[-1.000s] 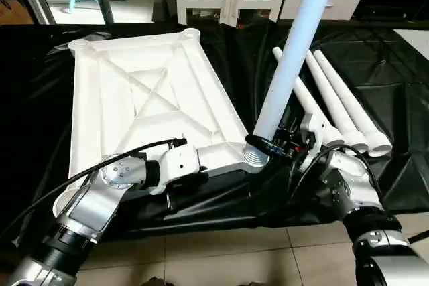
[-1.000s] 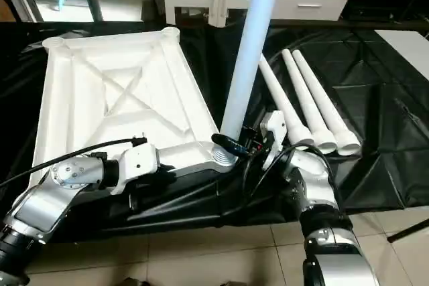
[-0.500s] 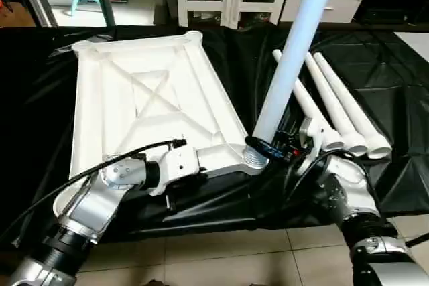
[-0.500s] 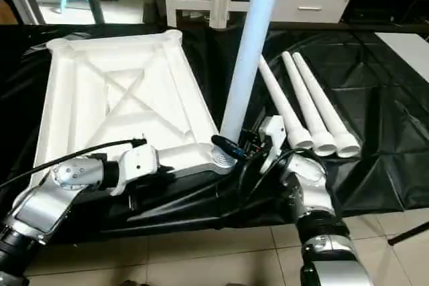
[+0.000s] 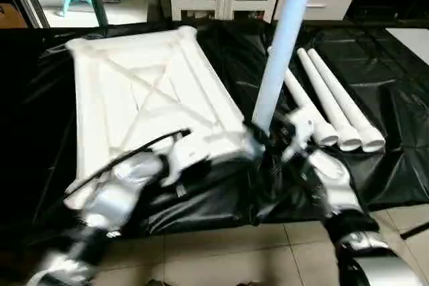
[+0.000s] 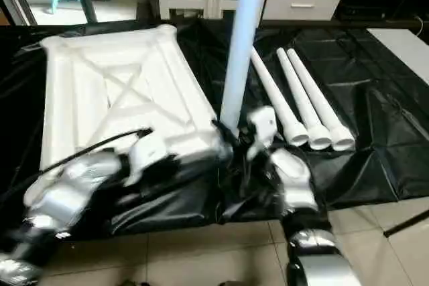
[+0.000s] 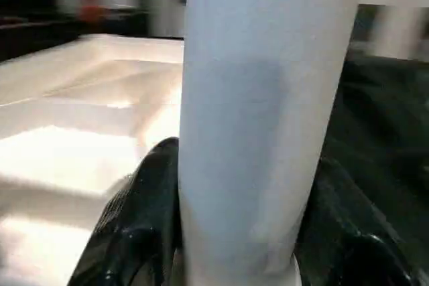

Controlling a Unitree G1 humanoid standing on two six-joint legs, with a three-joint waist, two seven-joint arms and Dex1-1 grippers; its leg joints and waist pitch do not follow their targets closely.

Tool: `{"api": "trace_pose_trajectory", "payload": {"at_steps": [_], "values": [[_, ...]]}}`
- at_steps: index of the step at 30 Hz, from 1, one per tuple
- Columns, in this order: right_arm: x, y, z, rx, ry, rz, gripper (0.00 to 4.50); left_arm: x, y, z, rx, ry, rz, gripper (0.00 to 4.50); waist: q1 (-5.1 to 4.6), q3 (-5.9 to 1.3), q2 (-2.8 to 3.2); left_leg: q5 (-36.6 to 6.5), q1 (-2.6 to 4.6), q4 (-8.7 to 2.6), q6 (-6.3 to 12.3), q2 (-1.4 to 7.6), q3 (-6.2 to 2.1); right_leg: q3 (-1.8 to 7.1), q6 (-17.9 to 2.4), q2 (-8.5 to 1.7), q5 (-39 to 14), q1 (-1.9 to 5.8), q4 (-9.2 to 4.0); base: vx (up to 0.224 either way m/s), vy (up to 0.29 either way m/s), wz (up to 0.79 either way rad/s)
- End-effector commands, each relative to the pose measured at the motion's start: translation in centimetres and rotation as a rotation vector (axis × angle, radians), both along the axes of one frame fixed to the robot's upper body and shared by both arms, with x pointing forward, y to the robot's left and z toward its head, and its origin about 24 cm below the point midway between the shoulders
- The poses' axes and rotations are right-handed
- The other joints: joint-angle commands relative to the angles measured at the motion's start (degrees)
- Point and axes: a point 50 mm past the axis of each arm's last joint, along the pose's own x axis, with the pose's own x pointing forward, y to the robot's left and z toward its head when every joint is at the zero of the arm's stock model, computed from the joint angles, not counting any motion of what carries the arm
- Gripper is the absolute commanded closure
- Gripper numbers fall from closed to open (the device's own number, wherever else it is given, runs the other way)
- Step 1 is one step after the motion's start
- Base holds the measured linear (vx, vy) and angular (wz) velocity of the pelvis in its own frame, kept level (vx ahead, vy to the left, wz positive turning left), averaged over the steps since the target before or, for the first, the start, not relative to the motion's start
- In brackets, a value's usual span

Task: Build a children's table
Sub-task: Insert table leg to table base

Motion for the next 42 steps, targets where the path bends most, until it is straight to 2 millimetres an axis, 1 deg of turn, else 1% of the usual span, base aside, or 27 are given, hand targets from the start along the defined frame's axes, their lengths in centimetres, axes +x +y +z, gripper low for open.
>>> {"api": "trace_pose_trajectory", "payload": {"at_steps": [1, 2, 3, 4, 5, 6, 7, 8, 9, 10, 11, 12, 14, 16, 18, 20, 25, 27, 29, 30, 33, 34, 35, 37, 38, 39, 42], "values": [[-1.3, 0.1, -3.7, -0.088, 0.159, -0.078, 2.59, 1.6, -0.2, 1.2, -0.011, -0.088, 0.162, 4.5, -0.56, -2.16, 0.2, -22.17, 1.39, -4.73, -1.48, 3.4, -1.91, 3.02, -9.77, -4.63, -21.12, -0.31, -5.45, 0.0, 0.0, 0.0], [-1.1, 0.2, -3.7, -0.087, 0.159, -0.098, 2.59, 1.8, -0.5, 1.4, -0.025, -0.094, 0.18, 4.5, -0.45, -2.24, 0.3, -20.04, 1.08, -4.65, -1.06, 3.42, -1.88, 3.06, -10.23, -4.67, -18.34, -0.13, -5.18, 0.0, 0.0, 0.0], [-0.7, 0.6, -3.4, -0.066, 0.159, -0.154, 2.59, 2.2, -1.2, 1.9, -0.061, -0.107, 0.232, 4.5, -0.27, -2.45, 0.32, -15.95, 0.73, -4.48, 0.07, 3.33, -1.55, 2.96, -11.18, -4.37, -12.38, 0.29, -4.67, 0.0, 0.0, 0.0], [-0.4, 1.0, -3.2, -0.044, 0.163, -0.192, 2.59, 2.6, -1.6, 2.2, -0.085, -0.123, 0.276, 4.5, -0.25, -2.46, 0.3, -13.97, 0.8, -4.26, 1.02, 3.31, -1.18, 2.93, -12.11, -4.31, -9.03, 0.27, -4.47, 0.0, 0.0, 0.0], [-0.4, 1.2, -3.1, -0.038, 0.165, -0.2, 2.59, 2.7, -1.7, 2.3, -0.09, -0.128, 0.287, 4.5, -0.16, -2.45, 0.24, -13.98, 0.91, -4.15, 1.42, 3.31, -1.12, 2.89, -12.43, -4.23, -8.9, 0.18, -4.48, 0.0, 0.0, 0.0], [-0.1, 1.5, -2.9, -0.03, 0.163, -0.231, 2.59, 2.9, -1.9, 2.6, -0.096, -0.146, 0.322, 4.5, 0.02, -2.62, 0.15, -12.86, 0.71, -3.86, 2.27, 3.14, -1.0, 2.93, -12.42, -4.37, -7.87, 0.5, -4.34, 0.0, 0.0, 0.0], [0.0, 1.7, -2.8, -0.03, 0.151, -0.241, 2.59, 3.1, -1.9, 2.6, -0.093, -0.156, 0.344, 4.5, -0.02, -2.8, 0.13, -9.97, 0.18, -3.69, 3.24, 3.08, -1.04, 2.87, -12.59, -4.38, -4.72, 0.96, -3.85, 0.0, 0.0, 0.0], [0.0, 2.0, -2.6, -0.032, 0.135, -0.244, 2.59, 3.2, -1.8, 2.7, -0.088, -0.167, 0.361, 4.5, 0.0, -3.17, 0.17, -6.28, -0.07, -3.37, 4.47, 3.02, -1.07, 2.73, -13.06, -4.3, 0.33, 1.35, -3.19, 0.057, -0.006, 0.0], [0.1, 2.1, -2.5, -0.035, 0.129, -0.244, 2.59, 3.2, -1.7, 2.7, -0.086, -0.17, 0.365, 4.5, -0.03, -3.29, 0.15, -4.47, -0.15, -3.16, 5.32, 2.97, -1.02, 2.68, -13.4, -4.21, 3.3, 1.45, -2.83, 0.052, -0.004, -0.02], [0.1, 2.2, -2.4, -0.042, 0.121, -0.248, 2.59, 3.3, -1.6, 2.7, -0.083, -0.173, 0.372, 4.5, 0.05, -3.68, 0.23, -0.62, -0.32, -2.69, 7.38, 2.82, -0.96, 2.67, -14.22, -4.12, 9.9, 1.75, -2.04, 0.052, -0.004, -0.02], [0.1, 2.3, -2.4, -0.044, 0.119, -0.25, 2.59, 3.3, -1.6, 2.7, -0.082, -0.173, 0.374, 4.5, 0.05, -3.79, 0.18, 1.09, -0.38, -2.46, 8.44, 2.76, -0.91, 2.63, -14.54, -4.08, 13.02, 1.76, -1.75, 0.0, 0.0, 0.0], [0.1, 2.3, -2.4, -0.042, 0.119, -0.25, 2.59, 3.3, -1.4, 2.7, -0.079, -0.17, 0.377, 4.5, 0.06, -3.65, 0.25, 2.37, -0.42, -2.29, 11.04, 2.75, -0.81, 2.47, -15.38, -4.1, 16.9, 1.69, -1.54, 0.0, 0.0, 0.0], [0.1, 2.4, -2.4, -0.033, 0.116, -0.253, 2.59, 3.3, -1.1, 2.6, -0.074, -0.168, 0.385, 4.5, 0.07, -3.56, 0.3, 1.24, -0.33, -2.33, 11.6, 2.92, -0.79, 2.39, -15.63, -4.23, 15.4, 1.63, -1.69, 0.0, 0.0, 0.0], [0.1, 2.3, -2.4, -0.019, 0.11, -0.257, 2.59, 3.3, -0.6, 2.4, -0.063, -0.167, 0.392, 4.5, 0.06, -3.32, 0.38, -1.69, -0.21, -2.56, 10.93, 3.15, -0.79, 2.28, -15.67, -4.28, 9.71, 1.54, -2.18, 0.0, 0.0, 0.0], [0.1, 2.3, -2.2, -0.005, 0.098, -0.246, 2.59, 3.2, -0.4, 2.3, -0.064, -0.163, 0.385, 4.5, 0.04, -3.21, 0.55, -4.07, -0.04, -2.78, 8.76, 3.32, -0.82, 2.32, -15.19, -4.15, 4.14, 1.46, -2.53, 0.0, 0.0, 0.0], [0.1, 2.4, -1.9, 0.011, 0.078, -0.212, 2.59, 3.1, -0.4, 2.3, -0.066, -0.158, 0.373, 4.5, 0.02, -3.26, 0.5, -3.83, -0.08, -2.75, 8.46, 3.25, -0.81, 2.35, -15.14, -4.07, 4.61, 1.53, -2.42, 0.0, 0.0, 0.0], [0.1, 2.7, -1.0, 0.051, 0.026, -0.123, 2.59, 2.8, -0.1, 1.9, -0.059, -0.148, 0.349, 4.5, 0.01, -3.53, 0.57, -0.51, -0.29, -2.35, 10.43, 3.12, -0.79, 2.38, -16.05, -4.14, 10.64, 1.85, -1.76, 0.0, 0.0, 0.0], [0.2, 2.8, -0.5, 0.065, -0.003, -0.085, 1.9, 2.7, 0.0, 1.9, -0.057, -0.144, 0.347, 4.5, 0.09, -3.63, 0.61, 0.92, -0.26, -2.15, 11.52, 3.16, -0.78, 2.32, -16.68, -4.14, 12.52, 1.91, -1.55, 0.0, 0.0, 0.0], [0.2, 2.8, -0.2, 0.074, -0.013, -0.071, 1.88, 2.7, 0.0, 1.8, -0.058, -0.143, 0.345, 4.5, 0.05, -3.62, 0.56, 0.75, -0.33, -2.1, 12.05, 3.12, -0.76, 2.29, -16.82, -4.13, 12.66, 1.95, -1.54, 0.0, 0.0, 0.0], [0.4, 2.7, 0.2, 0.087, -0.031, -0.057, 1.68, 2.7, 0.1, 1.9, -0.061, -0.141, 0.337, 4.5, -0.59, -3.59, 0.54, 0.24, -0.88, -2.19, 12.12, 3.07, -1.02, 2.09, -16.95, -4.22, 11.56, 2.25, -1.51, 0.0, 0.0, 0.0], [0.6, 2.4, 1.0, 0.106, -0.065, -0.044, 1.47, 2.6, 0.1, 1.9, -0.068, -0.141, 0.321, 4.5, -1.39, -3.82, 0.39, 0.47, -1.09, -1.86, 12.23, 2.95, -1.16, 2.08, -17.67, -4.29, 11.65, 2.44, -1.35, 0.0, 0.0, 0.0], [0.6, 2.4, 1.2, 0.108, -0.071, -0.041, 1.43, 2.6, 0.1, 1.9, -0.07, -0.141, 0.318, 4.5, -1.45, -3.93, 0.43, 1.19, -0.97, -1.58, 12.88, 2.98, -1.08, 2.24, -18.14, -4.24, 12.58, 2.2, -1.15, 0.0, 0.0, 0.0], [0.6, 2.4, 1.2, 0.108, -0.071, -0.041, 1.36, 2.6, 0.1, 1.9, -0.07, -0.141, 0.318, 4.5, -1.32, -3.88, 0.56, 1.69, -0.94, -1.52, 13.26, 3.03, -1.06, 2.25, -18.33, -4.21, 13.09, 2.05, -1.08, 0.0, 0.0, 0.0], [0.5, 1.8, 2.4, 0.141, -0.137, 0.014, 1.23, 2.3, 0.3, 1.7, -0.064, -0.135, 0.287, 4.5, -0.72, -3.66, 0.74, 1.88, -0.59, -1.44, 14.07, 3.25, -0.83, 2.17, -18.45, -3.96, 13.29, 1.49, -1.06, 0.0, 0.0, 0.0], [0.4, 1.8, 2.5, 0.143, -0.142, 0.019, 1.23, 2.3, 0.3, 1.6, -0.064, -0.135, 0.283, 4.5, -0.67, -3.56, 0.64, 1.45, -0.74, -1.48, 14.24, 3.23, -0.83, 2.17, -18.27, -4.01, 12.97, 1.61, -1.07, 0.0, 0.0, 0.0], [0.4, 1.7, 2.6, 0.146, -0.147, 0.026, 1.23, 2.2, 0.3, 1.6, -0.063, -0.132, 0.28, 4.5, -0.53, -3.52, 0.67, 1.07, -0.71, -1.55, 13.96, 3.36, -0.91, 2.15, -17.94, -4.05, 11.95, 1.55, -1.08, 0.0, 0.0, 0.0], [-0.1, 0.3, 3.3, 0.148, -0.193, 0.035, 1.23, 1.8, 0.7, 1.1, -0.054, -0.111, 0.229, 4.5, -0.14, -3.48, 0.75, 0.14, -0.55, -1.64, 12.86, 3.44, -0.99, 2.17, -17.42, -4.03, 9.47, 1.41, -1.23, 0.0, 0.0, 0.0]]}}
